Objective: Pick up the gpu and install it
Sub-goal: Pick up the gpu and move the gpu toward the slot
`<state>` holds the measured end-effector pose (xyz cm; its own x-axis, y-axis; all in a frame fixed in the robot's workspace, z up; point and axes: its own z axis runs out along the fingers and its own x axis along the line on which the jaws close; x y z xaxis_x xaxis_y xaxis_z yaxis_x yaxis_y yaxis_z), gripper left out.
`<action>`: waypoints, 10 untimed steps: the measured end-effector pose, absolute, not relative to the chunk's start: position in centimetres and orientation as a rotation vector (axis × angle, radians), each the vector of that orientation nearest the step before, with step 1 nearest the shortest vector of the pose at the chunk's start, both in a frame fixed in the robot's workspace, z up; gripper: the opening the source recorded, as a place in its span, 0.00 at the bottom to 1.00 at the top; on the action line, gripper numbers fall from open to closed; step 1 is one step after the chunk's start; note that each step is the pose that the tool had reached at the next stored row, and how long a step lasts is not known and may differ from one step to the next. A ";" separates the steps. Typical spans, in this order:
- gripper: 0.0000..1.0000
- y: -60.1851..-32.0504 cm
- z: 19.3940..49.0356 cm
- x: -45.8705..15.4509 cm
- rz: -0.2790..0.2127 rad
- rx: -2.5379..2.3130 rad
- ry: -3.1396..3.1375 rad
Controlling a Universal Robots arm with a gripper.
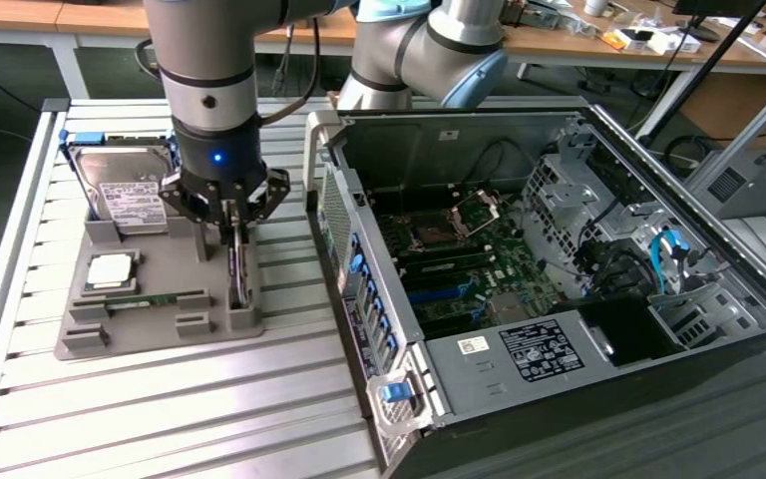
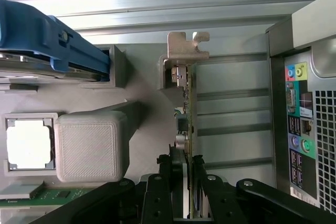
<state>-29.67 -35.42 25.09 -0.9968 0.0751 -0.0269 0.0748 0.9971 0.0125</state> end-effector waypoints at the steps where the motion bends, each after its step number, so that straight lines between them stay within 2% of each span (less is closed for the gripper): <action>1: 0.27 -35.4 25.1 -29.7 0.018 0.117 3.112; 10: 0.27 -35.4 25.3 -29.7 0.018 0.117 3.112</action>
